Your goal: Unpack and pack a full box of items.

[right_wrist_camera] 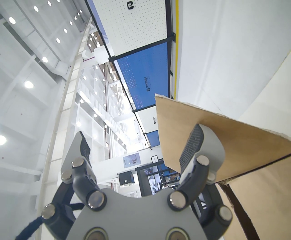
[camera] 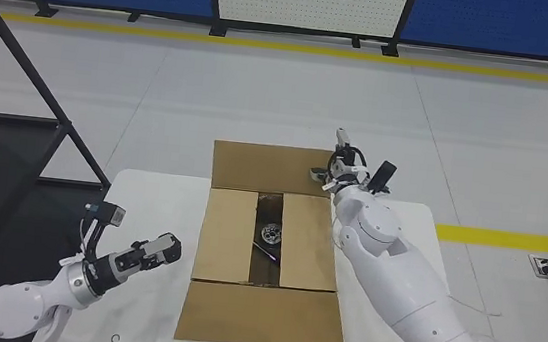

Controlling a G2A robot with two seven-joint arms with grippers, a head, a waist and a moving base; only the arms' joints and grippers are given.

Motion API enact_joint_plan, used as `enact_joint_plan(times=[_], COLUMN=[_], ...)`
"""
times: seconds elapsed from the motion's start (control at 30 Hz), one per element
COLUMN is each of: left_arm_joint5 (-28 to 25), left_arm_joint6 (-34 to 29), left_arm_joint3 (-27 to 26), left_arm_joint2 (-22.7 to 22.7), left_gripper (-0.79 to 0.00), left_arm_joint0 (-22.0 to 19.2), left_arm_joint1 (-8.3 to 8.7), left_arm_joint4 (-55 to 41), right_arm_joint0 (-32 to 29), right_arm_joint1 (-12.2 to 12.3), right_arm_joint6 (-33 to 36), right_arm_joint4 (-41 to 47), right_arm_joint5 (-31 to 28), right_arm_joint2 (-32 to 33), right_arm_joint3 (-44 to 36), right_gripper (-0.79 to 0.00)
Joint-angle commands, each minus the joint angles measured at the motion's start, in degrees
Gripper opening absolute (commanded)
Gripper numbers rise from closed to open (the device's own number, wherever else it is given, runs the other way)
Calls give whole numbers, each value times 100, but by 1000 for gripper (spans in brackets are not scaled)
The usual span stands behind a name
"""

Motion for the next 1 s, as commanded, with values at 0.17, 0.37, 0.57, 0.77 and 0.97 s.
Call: enact_joint_plan(times=[0.17,0.37,0.57,0.77,0.97], left_arm_joint5=[-19,-2,-6,-16,-9], left_arm_joint6=[52,108,148,155,184], left_arm_joint3=[-17,1,8,7,-1], left_arm_joint2=[-57,-73,-94,-98,-98], left_gripper=[0,0,0,0,0], left_arm_joint0=[103,137,170,174,183], left_arm_joint1=[5,6,5,5,4], left_arm_joint4=[-79,-107,-175,-171,-172], right_arm_joint0=[262,464,560,560,542], right_arm_joint1=[-334,-646,-875,-875,-878], right_arm_joint6=[-472,-622,-800,-800,-783], right_arm_joint4=[49,45,83,83,72], right_arm_joint5=[-77,-273,-498,-498,-490], right_arm_joint2=[-182,-344,-429,-429,-433], right_arm_joint3=[591,1119,1419,1419,1393], right_gripper=[0,0,0,0,0])
